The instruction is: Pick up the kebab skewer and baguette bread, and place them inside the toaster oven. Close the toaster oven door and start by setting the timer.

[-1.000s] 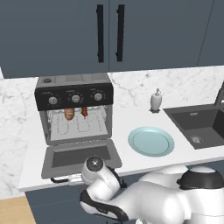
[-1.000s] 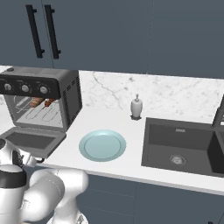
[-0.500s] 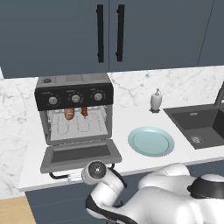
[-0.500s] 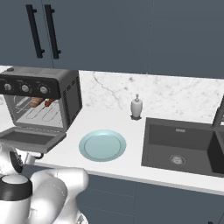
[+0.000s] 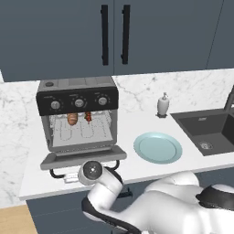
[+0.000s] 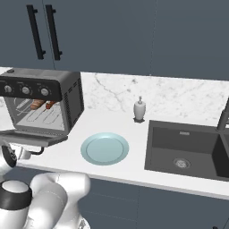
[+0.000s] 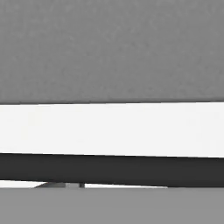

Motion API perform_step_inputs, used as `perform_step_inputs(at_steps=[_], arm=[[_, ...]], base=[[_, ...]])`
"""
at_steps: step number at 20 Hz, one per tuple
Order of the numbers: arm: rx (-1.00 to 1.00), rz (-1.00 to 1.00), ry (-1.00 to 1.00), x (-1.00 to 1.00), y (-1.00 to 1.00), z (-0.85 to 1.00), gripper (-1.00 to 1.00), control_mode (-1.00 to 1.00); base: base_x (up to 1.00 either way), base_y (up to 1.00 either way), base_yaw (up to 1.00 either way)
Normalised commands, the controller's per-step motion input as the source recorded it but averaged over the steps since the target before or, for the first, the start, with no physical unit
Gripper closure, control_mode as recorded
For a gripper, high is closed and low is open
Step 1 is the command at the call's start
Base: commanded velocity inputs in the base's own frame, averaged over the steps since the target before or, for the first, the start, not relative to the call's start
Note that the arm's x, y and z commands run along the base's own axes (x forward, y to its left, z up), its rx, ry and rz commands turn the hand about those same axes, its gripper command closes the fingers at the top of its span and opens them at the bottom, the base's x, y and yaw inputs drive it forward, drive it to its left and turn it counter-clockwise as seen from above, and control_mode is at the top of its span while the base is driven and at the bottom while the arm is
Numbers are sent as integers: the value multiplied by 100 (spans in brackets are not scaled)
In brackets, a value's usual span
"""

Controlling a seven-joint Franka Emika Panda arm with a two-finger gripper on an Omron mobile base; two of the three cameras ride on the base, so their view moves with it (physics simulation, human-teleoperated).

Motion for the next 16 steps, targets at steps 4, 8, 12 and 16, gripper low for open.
perform_step_inputs(at_steps=[4,8,12,16], arm=[[2,2,0,84,0,40,-100,-100],[2,2,-1,90,-4,30,-100,-100],[4,4,-6,97,-20,8,-100,-100],[3,7,-17,92,-19,-1,-100,-100]], base=[[0,0,0],[0,0,0],[0,0,0],[0,0,0]])
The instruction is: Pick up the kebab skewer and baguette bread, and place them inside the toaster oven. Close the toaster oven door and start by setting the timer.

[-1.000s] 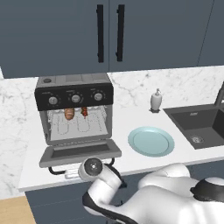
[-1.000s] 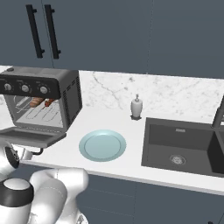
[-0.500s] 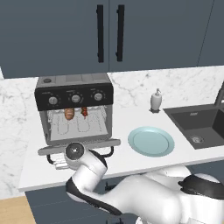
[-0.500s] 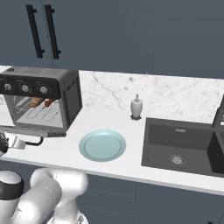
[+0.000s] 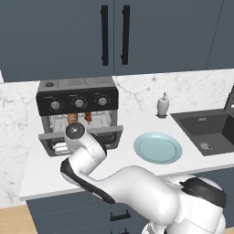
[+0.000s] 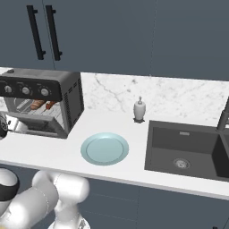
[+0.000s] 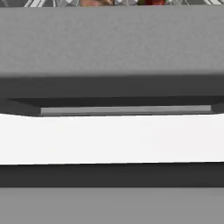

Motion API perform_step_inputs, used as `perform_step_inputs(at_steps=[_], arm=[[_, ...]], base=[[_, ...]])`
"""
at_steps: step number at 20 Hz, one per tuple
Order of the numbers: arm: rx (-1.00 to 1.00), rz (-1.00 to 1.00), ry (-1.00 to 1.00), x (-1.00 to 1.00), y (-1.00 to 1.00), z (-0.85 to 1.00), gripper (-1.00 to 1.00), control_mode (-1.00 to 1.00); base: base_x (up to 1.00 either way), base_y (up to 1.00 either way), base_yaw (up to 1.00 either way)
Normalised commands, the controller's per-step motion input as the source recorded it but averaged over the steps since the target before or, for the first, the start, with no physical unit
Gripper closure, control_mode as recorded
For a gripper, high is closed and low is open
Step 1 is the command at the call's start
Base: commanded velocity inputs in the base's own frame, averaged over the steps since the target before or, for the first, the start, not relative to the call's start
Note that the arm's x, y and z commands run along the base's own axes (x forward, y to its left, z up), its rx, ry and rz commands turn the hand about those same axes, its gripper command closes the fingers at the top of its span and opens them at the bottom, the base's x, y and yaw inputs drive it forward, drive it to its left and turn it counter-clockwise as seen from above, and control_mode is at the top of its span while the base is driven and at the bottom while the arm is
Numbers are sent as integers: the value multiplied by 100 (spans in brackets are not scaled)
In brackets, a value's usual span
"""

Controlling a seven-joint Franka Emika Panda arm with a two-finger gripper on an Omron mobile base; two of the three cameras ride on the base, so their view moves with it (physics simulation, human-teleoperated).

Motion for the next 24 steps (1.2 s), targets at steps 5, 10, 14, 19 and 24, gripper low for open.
perform_step_inputs(at_steps=[5,10,14,19,24], arm=[[2,8,-22,90,-15,-15,-100,-100],[2,7,-8,90,-20,-1,-100,-100],[0,10,0,38,-22,-10,-100,-100],[1,12,0,9,-22,-33,-100,-100],[1,12,0,-11,-17,-22,-100,-100]], base=[[0,0,0],[0,0,0],[0,0,0],[0,0,0],[0,0,0]])
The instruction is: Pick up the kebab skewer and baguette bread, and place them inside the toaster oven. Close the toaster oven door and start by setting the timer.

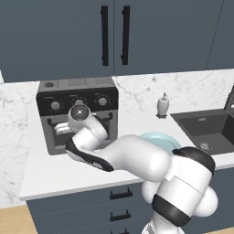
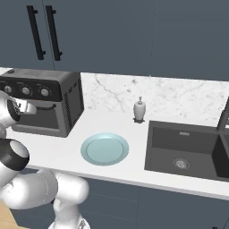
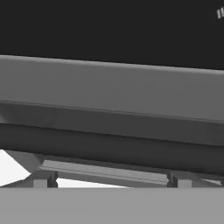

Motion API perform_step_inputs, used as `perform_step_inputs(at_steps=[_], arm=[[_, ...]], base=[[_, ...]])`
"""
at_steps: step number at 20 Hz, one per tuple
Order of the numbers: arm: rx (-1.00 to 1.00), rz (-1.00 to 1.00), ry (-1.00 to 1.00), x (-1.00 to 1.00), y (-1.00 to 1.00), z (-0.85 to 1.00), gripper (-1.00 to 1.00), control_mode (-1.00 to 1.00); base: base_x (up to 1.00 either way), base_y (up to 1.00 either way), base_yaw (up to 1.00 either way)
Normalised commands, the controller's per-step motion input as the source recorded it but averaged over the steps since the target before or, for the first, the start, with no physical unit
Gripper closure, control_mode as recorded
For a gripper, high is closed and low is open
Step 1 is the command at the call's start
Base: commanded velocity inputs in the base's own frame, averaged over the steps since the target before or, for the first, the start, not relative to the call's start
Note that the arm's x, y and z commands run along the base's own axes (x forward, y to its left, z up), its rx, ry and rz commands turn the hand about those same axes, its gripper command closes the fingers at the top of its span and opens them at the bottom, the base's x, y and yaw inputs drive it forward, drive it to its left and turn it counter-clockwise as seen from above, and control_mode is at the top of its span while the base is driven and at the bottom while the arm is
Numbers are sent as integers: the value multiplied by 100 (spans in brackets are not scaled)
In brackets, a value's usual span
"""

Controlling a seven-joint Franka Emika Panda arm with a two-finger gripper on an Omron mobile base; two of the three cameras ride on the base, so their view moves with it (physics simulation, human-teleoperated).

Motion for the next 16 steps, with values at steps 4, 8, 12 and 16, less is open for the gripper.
perform_step_inputs(at_steps=[4,8,12,16], arm=[[0,8,0,-49,0,0,-100,-100],[0,0,0,-62,15,1,-100,-100],[0,0,0,-36,20,9,-100,-100],[0,0,-3,-6,15,25,-100,-100]], base=[[0,0,0],[0,0,0],[0,0,0],[0,0,0]])
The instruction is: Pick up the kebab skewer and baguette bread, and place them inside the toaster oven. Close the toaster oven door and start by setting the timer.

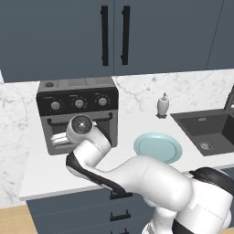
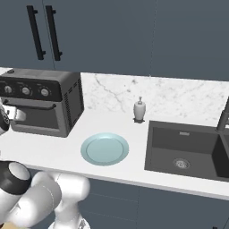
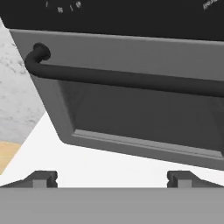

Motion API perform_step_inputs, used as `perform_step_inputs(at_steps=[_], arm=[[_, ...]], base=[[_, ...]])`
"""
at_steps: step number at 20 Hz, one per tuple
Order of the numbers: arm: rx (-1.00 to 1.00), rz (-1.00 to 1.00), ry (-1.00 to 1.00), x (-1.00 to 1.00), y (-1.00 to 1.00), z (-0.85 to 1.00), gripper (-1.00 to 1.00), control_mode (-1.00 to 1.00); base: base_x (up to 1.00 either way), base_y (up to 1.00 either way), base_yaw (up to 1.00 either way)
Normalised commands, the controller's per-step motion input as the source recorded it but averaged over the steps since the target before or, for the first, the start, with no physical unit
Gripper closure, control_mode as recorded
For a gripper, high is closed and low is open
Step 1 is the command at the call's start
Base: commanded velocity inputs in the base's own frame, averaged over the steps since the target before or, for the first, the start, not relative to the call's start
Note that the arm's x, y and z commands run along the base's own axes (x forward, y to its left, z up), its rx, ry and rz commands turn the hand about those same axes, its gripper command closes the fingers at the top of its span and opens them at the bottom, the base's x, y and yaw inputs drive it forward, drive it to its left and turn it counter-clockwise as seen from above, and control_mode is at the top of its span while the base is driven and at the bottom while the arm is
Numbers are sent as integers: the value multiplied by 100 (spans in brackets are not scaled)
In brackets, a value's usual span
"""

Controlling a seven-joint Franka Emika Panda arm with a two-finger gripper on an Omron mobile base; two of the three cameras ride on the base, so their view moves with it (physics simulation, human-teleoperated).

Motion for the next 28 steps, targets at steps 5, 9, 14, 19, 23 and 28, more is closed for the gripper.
perform_step_inputs(at_steps=[5,9,14,19,23,28], arm=[[0,0,-12,-1,4,47,-100,-100],[0,-1,-19,-6,11,36,-100,-100],[0,-1,-23,0,25,43,-100,-100],[7,-1,-22,0,5,23,-100,-100],[2,0,-22,-1,16,9,-100,-100],[1,-1,-18,-2,10,2,-100,-100]], base=[[0,0,0],[0,0,0],[0,0,0],[0,0,0],[0,0,0],[0,0,0]])
